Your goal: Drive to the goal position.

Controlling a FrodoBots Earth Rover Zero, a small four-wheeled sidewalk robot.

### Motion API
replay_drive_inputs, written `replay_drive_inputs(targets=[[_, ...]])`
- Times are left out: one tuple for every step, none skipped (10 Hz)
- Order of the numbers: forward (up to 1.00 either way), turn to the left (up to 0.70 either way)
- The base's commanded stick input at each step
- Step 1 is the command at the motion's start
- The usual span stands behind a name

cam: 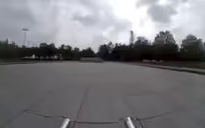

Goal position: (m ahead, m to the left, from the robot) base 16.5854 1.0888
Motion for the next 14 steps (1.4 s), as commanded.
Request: replay_drive_inputs(targets=[[1.0, 0.0], [1.0, 0.0], [1.0, -0.09], [1.0, -0.3], [1.0, -0.4], [1.0, -0.28], [1.0, -0.2], [1.0, -0.34], [1.0, -0.38], [1.0, -0.04], [1.0, -0.11], [1.0, -0.31], [1.0, -0.38], [1.0, -0.28]])
